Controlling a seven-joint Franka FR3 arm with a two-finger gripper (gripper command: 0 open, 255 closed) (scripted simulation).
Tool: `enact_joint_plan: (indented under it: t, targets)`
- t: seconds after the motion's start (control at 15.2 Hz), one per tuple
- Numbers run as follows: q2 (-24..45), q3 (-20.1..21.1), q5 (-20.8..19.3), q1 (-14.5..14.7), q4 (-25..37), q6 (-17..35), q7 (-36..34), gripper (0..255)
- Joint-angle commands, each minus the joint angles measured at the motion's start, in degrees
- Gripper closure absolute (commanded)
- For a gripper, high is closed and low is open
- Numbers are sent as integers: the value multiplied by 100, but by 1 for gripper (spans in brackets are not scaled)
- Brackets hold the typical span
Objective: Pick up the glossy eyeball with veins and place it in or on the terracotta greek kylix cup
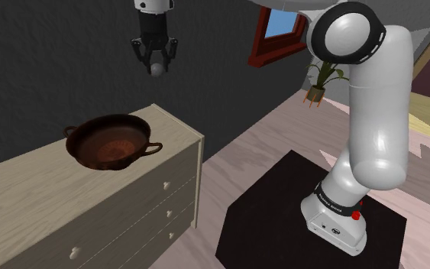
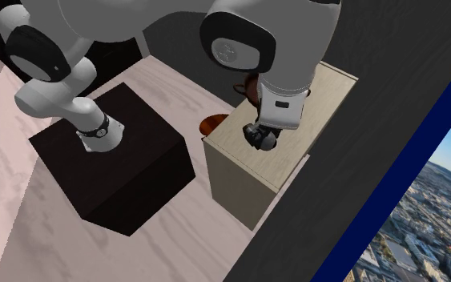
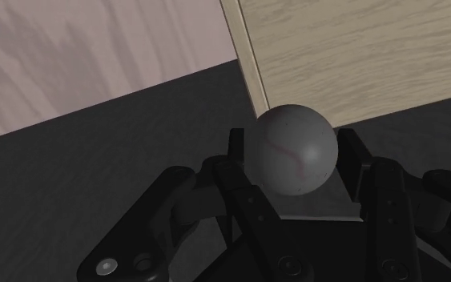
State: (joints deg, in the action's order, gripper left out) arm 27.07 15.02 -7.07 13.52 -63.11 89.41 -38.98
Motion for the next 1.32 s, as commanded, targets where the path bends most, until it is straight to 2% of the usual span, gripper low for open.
enact_joint_plan:
  t: [0.0, 0.2, 0.4, 0.86, 1.25]
  targets:
    - [66, 0, -16, 33, 260, -197, -1, 255]
    - [168, -4, -39, 76, 598, -433, 3, 255]
    - [34, 84, -47, 318, 398, -376, -341, 255]
    - [12, 283, -130, 965, 389, -415, -1158, 255]
    - [327, 422, -286, 1636, 911, -649, -1854, 255]
